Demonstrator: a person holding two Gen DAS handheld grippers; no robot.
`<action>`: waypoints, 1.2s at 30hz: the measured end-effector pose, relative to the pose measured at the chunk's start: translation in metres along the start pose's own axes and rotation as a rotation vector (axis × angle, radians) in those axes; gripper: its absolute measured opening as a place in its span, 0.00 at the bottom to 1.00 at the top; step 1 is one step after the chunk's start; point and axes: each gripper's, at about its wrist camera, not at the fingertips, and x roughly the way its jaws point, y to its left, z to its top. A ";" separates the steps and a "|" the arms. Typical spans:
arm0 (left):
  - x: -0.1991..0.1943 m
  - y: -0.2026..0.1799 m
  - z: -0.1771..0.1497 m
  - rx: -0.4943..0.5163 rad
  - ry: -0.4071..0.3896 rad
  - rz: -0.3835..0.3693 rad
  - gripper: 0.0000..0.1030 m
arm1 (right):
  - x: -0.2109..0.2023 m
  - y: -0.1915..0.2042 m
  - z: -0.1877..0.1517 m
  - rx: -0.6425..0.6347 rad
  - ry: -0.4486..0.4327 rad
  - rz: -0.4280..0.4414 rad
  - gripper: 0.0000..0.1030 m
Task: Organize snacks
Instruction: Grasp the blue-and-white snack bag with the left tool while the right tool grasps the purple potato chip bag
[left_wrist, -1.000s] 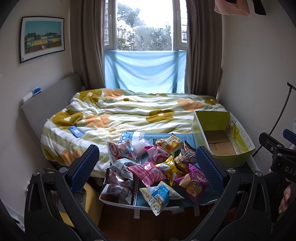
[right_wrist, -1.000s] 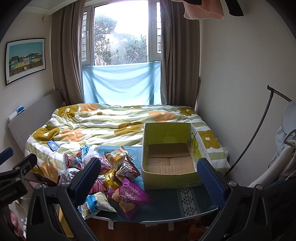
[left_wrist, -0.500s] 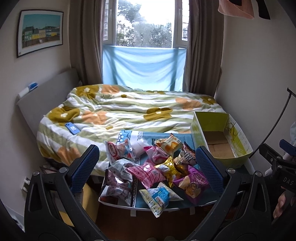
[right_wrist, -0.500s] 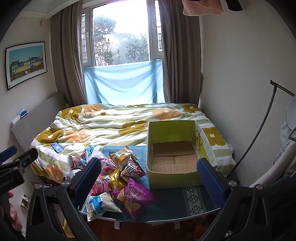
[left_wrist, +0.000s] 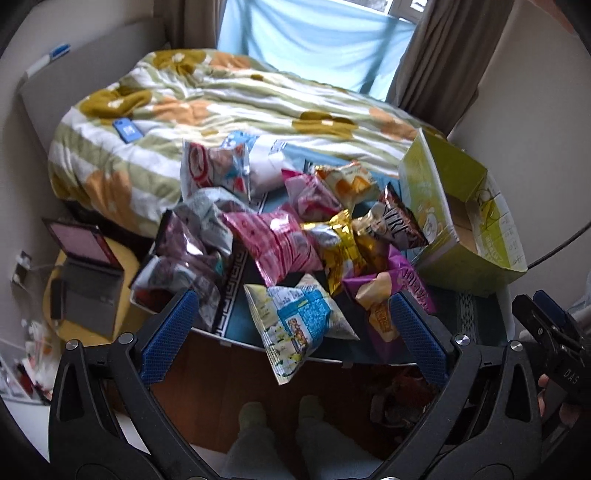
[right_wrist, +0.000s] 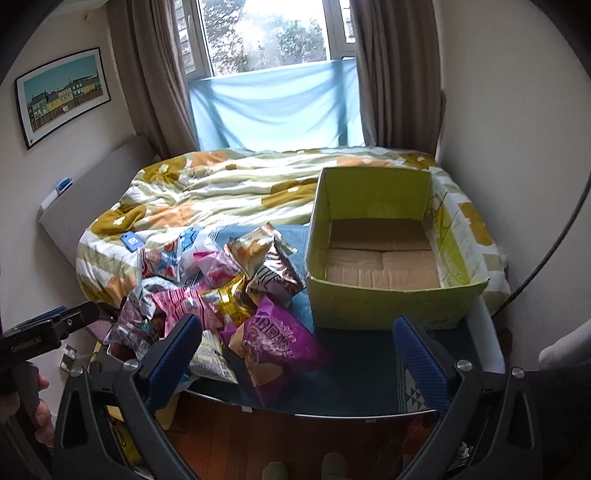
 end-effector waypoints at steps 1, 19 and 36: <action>0.012 -0.001 -0.004 -0.023 0.018 0.009 0.99 | 0.011 -0.003 -0.004 -0.010 0.023 0.023 1.00; 0.134 0.002 -0.040 -0.259 0.139 0.046 0.99 | 0.169 -0.022 -0.056 -0.010 0.266 0.391 1.00; 0.150 -0.008 -0.052 -0.231 0.155 0.017 0.66 | 0.211 -0.010 -0.055 -0.036 0.341 0.435 1.00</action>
